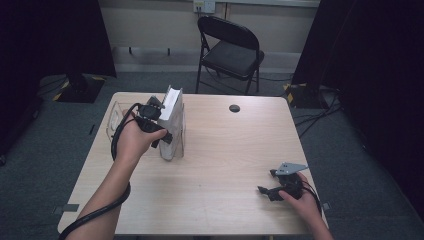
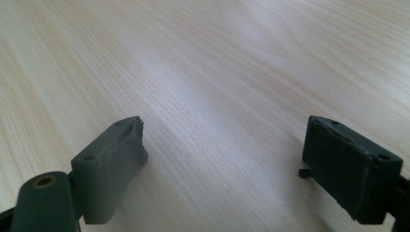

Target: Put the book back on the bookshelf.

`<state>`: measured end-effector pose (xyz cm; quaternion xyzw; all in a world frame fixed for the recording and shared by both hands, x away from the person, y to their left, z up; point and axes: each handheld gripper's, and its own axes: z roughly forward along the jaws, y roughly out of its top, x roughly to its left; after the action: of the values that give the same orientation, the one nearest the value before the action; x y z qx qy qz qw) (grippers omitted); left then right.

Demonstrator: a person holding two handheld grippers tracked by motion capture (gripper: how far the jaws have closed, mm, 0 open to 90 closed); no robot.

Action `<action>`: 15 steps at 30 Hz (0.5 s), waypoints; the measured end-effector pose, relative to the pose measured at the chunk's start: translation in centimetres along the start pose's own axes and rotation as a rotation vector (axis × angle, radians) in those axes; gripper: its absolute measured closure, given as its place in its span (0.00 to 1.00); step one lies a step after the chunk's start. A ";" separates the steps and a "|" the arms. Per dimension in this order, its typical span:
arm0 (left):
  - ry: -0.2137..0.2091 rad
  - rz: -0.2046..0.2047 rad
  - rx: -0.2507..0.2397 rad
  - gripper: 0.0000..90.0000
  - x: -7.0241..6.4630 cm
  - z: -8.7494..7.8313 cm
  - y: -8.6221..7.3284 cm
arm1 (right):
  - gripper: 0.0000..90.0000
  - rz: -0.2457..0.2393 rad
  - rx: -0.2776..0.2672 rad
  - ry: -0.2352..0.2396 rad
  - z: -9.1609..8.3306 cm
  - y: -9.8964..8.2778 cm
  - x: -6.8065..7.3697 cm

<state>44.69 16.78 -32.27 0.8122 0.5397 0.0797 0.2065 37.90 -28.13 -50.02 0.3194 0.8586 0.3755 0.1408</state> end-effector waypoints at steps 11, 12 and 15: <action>-0.033 0.025 -0.009 0.33 -0.3 0.6 -1.4 | 0.15 0.001 0.002 0.002 0.0 0.0 0.0; -0.038 0.027 -0.012 0.33 -0.4 0.7 -1.5 | 0.15 0.001 0.002 0.002 0.0 0.0 0.0; -0.047 0.036 -0.012 0.33 -0.6 0.9 -2.0 | 0.15 0.001 0.002 0.000 0.0 0.0 0.0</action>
<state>43.11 16.68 -33.82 0.8223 0.5193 0.0677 0.2226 37.88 -28.13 -50.00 0.3198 0.8590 0.3745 0.1402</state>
